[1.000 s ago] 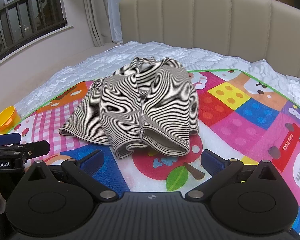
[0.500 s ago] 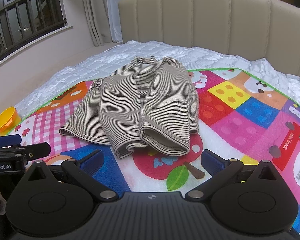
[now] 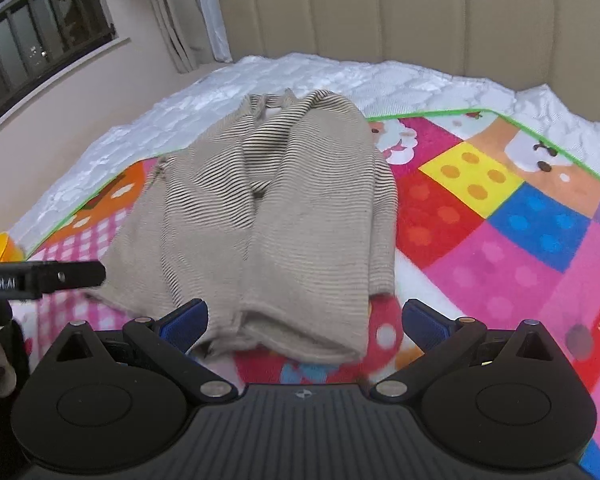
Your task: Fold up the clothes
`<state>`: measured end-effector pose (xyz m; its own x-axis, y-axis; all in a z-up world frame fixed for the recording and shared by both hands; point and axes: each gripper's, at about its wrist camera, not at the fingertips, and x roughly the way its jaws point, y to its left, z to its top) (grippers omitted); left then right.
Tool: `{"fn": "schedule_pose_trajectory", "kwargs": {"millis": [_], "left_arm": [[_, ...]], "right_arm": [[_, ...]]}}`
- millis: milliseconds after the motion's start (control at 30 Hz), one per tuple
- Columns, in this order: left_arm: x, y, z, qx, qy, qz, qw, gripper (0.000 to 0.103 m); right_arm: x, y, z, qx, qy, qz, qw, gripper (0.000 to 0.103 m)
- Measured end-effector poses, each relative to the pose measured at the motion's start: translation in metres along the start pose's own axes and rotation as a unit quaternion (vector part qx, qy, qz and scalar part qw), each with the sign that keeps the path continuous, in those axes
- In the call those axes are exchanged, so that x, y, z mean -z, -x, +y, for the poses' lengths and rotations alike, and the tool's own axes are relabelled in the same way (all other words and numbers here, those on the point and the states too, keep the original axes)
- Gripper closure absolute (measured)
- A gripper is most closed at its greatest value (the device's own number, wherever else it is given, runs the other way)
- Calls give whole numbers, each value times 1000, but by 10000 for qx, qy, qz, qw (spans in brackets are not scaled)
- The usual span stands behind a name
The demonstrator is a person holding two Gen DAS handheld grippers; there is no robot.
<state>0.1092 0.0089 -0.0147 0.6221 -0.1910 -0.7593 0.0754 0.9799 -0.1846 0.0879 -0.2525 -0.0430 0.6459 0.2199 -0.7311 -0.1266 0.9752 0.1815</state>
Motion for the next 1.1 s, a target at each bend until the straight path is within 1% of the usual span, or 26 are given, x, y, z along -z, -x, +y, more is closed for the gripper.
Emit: {"fn": "schedule_pose_trajectory", "kwargs": {"millis": [133, 200, 233, 367, 433, 500, 533, 633, 667, 700, 767, 833, 867, 900, 933, 967, 1000, 1100], "left_arm": [[-28, -37, 21, -98, 66, 142, 9998, 0], [-38, -57, 33, -189, 185, 210, 9994, 0], [-42, -68, 39, -258, 257, 247, 9990, 0], [-54, -97, 63, -307, 472, 422, 9975, 0], [-55, -106, 71, -269, 514, 559, 9967, 0], [-52, -106, 71, -229, 407, 559, 9973, 0], [-51, -105, 70, -209, 353, 559, 9976, 0], [-47, -103, 63, -159, 182, 637, 9977, 0], [-47, -102, 59, -171, 138, 685, 9974, 0], [-46, -100, 56, -184, 93, 734, 9971, 0], [-44, -98, 50, -209, 5, 831, 9963, 6], [-42, -95, 43, -234, -84, 928, 9954, 24], [-41, -93, 40, -246, -129, 976, 9948, 28], [-41, -92, 36, -259, -173, 1024, 9943, 35], [-40, -90, 33, -271, -217, 1073, 9936, 44], [-39, -89, 30, -284, -262, 1121, 9929, 48], [-38, -87, 27, -296, -306, 1169, 9922, 52], [-18, -72, 11, -83, -528, 1573, 9861, 53]], "right_arm": [[-29, -28, 0, 31, 159, -326, 9993, 0], [-46, -50, -2, 13, 90, -352, 9993, 0], [-52, -63, -6, 24, -56, -267, 9996, 0], [-75, -115, -24, 63, -661, 85, 9978, 0], [-73, -133, -43, -9, -1251, 358, 9915, 0], [-69, -132, -48, -68, -1412, 220, 9897, 0], [-69, -132, -46, -37, -1333, 268, 9907, 0], [-75, -135, -32, 114, -678, 576, 9960, 0], [-76, -133, -29, 173, -655, 539, 9962, 0], [-77, -131, -27, 231, -619, 503, 9965, 4], [-77, -130, -20, 285, -452, 484, 9974, 11], [-77, -129, -16, 299, -348, 492, 9977, 18], [-76, -126, -17, 286, -366, 523, 9976, 26], [-75, -121, -17, 256, -362, 578, 9973, 35], [-74, -115, -17, 199, -377, 647, 9970, 39], [-71, -109, -18, 122, -388, 766, 9962, 45], [-69, -103, -18, 50, -395, 886, 9953, 49], [-56, -82, -17, -13, -334, 1347, 9903, 53]]}}
